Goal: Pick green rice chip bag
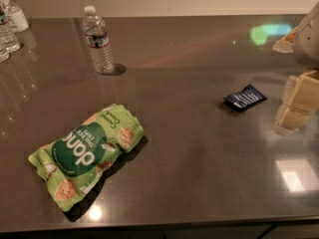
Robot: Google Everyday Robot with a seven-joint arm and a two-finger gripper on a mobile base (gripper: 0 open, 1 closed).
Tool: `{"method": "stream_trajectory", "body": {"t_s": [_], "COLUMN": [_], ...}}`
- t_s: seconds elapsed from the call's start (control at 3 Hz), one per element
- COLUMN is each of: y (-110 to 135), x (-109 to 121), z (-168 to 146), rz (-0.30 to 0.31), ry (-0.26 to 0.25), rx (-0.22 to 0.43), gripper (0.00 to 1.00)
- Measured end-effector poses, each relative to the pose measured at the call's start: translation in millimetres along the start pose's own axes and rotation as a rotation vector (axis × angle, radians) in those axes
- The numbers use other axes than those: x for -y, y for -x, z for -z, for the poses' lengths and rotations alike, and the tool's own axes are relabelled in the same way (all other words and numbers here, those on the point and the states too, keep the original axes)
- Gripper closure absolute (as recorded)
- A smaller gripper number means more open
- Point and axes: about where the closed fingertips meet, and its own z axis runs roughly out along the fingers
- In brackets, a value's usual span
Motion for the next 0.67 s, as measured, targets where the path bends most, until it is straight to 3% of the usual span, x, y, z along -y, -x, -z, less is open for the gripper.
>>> {"method": "stream_trajectory", "body": {"t_s": [0.67], "y": [8.2], "x": [-0.2], "z": [-0.6], "rz": [0.016], "ry": [0.003], "rx": [0.022], "gripper": [0.00]}}
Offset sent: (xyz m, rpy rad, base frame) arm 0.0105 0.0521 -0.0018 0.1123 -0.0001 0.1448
